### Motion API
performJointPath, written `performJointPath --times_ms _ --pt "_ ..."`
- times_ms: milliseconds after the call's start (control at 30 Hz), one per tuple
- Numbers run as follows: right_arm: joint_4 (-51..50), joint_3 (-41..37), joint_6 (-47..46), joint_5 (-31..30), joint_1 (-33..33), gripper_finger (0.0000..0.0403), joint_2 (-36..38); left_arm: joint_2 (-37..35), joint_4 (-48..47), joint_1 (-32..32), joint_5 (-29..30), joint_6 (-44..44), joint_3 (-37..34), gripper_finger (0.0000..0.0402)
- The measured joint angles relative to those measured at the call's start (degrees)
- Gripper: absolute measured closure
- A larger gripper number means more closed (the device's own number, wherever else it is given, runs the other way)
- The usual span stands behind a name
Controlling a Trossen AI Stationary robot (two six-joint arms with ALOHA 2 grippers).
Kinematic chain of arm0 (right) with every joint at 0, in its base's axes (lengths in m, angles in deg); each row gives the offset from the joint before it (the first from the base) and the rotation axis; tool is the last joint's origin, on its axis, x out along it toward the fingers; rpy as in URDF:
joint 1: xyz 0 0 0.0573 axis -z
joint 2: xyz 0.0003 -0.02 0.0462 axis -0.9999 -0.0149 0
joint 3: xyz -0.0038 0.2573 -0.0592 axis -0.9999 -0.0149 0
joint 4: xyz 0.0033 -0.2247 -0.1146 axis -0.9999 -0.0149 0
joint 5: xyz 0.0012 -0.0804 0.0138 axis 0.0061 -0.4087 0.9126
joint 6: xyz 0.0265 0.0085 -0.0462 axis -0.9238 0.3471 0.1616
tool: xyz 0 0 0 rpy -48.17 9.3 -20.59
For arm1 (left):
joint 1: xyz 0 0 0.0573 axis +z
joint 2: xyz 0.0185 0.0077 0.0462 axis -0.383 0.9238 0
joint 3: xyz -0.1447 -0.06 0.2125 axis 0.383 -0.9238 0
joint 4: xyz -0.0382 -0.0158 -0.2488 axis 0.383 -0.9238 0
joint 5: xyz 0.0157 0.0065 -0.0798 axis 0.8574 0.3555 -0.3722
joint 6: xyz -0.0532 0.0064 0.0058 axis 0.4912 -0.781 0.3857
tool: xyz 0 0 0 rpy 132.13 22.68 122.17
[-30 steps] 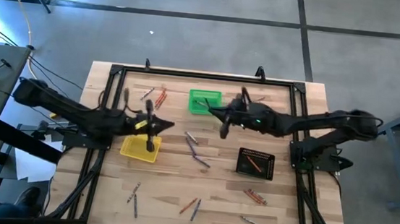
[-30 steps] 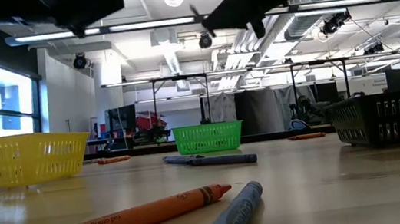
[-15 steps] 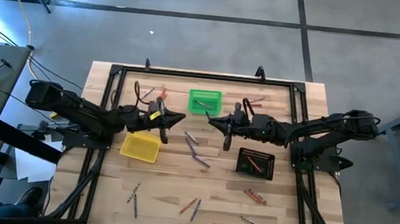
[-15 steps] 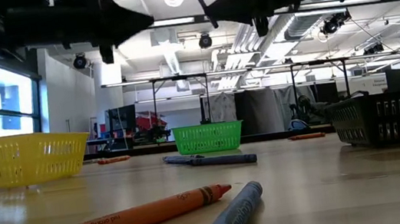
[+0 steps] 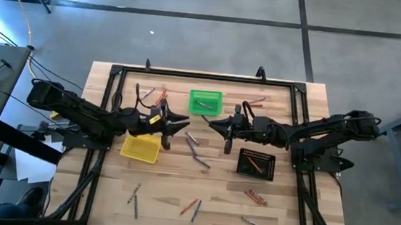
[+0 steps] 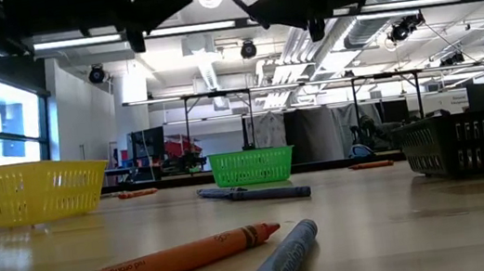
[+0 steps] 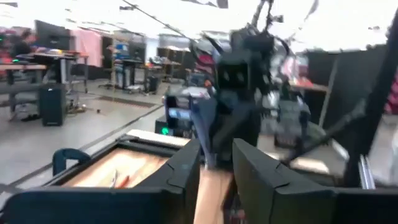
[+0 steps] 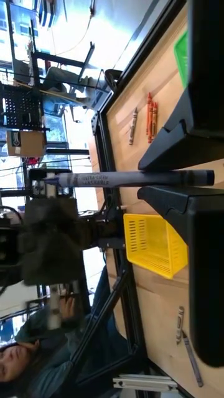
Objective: Sort crayons
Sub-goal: Put the blue crayon into the yellow basket
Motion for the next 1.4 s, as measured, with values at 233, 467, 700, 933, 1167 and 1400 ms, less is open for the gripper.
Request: performJointPath --times_ms 233,467,700,933,1167,1400 --pt "0.02 0.0 0.24 -0.03 -0.07 0.0359 -0.04 -0.02 -0.09 -0.31 3.04 7.54 2.28 0.0303" --pt "-0.18 0.02 0.69 -0.16 -0.4 0.0359 -0.04 0.0 -2.42 -2.03 0.93 3.45 2.27 0.0309" --pt "-1.27 0.02 0.47 -0.14 -0.4 0.0359 -0.07 -0.01 -3.5 -2.17 1.53 4.77 2.27 0.0307" --pt "-1.51 0.04 -0.34 -0.11 -0.4 0.0359 -0.07 0.0 -5.68 -2.17 1.53 6.8 2.23 0.0306" --pt "-6.29 0.07 -2.78 0.13 -0.4 0.0359 -0.07 0.01 -9.46 -2.45 1.49 5.43 2.22 0.0309" --pt "-11.17 0.07 -2.79 0.06 -0.49 0.0359 -0.09 0.09 -9.32 -2.45 2.08 6.05 2.18 0.031"
